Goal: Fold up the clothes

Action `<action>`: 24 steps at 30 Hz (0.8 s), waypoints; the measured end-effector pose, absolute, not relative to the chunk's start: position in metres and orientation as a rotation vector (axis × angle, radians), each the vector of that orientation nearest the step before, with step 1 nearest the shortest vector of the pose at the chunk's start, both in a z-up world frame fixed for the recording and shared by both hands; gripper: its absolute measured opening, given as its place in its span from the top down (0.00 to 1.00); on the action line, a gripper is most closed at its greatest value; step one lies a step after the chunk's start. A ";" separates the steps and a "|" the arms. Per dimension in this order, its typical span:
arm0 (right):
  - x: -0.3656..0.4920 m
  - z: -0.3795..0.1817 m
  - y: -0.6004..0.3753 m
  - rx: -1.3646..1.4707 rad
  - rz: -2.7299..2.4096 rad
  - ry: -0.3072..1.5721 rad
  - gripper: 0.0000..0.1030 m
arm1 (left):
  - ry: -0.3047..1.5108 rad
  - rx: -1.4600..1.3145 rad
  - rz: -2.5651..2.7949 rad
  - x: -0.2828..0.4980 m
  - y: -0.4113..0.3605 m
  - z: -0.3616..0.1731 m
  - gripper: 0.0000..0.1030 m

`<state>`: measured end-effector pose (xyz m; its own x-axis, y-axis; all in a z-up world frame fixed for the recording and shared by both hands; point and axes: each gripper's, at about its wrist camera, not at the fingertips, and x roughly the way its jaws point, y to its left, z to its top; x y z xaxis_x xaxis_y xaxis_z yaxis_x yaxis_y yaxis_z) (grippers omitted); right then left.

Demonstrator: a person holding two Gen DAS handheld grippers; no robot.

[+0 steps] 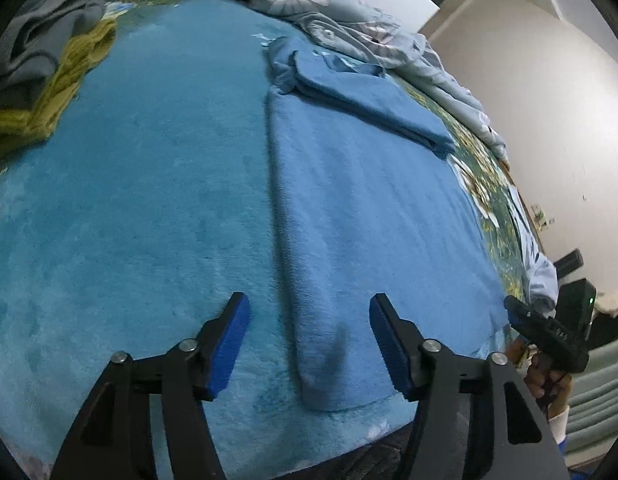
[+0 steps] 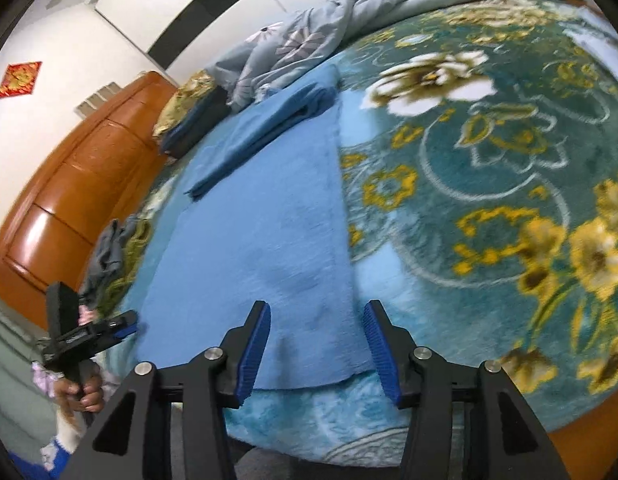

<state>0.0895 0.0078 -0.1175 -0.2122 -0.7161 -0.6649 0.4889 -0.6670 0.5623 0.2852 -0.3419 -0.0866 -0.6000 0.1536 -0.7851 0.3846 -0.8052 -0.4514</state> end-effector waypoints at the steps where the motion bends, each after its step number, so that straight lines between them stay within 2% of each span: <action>1: 0.090 -0.119 0.008 1.244 -1.930 -0.313 0.49 | 0.910 1.337 -2.545 0.285 -0.339 -0.087 0.37; 4: 0.093 -0.123 0.013 1.231 -1.870 -0.385 0.49 | 0.921 1.349 -2.563 0.285 -0.336 -0.086 0.37; 7: 0.092 -0.129 0.023 1.230 -1.814 -0.477 0.54 | 1.007 1.368 -2.597 0.287 -0.334 -0.090 0.37; 9: 0.093 -0.132 0.027 1.228 -1.801 -0.507 0.65 | 1.074 1.348 -2.601 0.291 -0.338 -0.092 0.37; 13: 0.096 -0.136 0.028 1.229 -1.769 -0.519 0.79 | 1.261 1.342 -2.595 0.296 -0.346 -0.098 0.37; 17: 0.094 -0.138 0.029 1.223 -1.780 -0.532 0.93 | 1.247 1.352 -2.600 0.298 -0.341 -0.098 0.38; 19: 0.093 -0.136 0.031 1.210 -1.794 -0.544 0.94 | 1.237 1.346 -2.597 0.299 -0.338 -0.097 0.38; 20: 0.093 -0.135 0.032 1.202 -1.797 -0.548 0.95 | 1.235 1.340 -2.593 0.299 -0.337 -0.097 0.47; 21: 0.093 -0.134 0.032 1.196 -1.800 -0.542 0.95 | 1.233 1.338 -2.583 0.300 -0.336 -0.098 0.67; 22: 0.095 -0.132 0.030 1.194 -1.806 -0.518 0.95 | 1.237 1.344 -2.563 0.300 -0.337 -0.101 0.77; 23: 0.096 -0.130 0.029 1.197 -1.817 -0.490 0.95 | 1.245 1.350 -2.533 0.301 -0.337 -0.106 0.91; 24: 0.097 -0.131 0.028 1.205 -1.828 -0.468 0.95 | 1.262 1.346 -2.512 0.302 -0.338 -0.109 0.93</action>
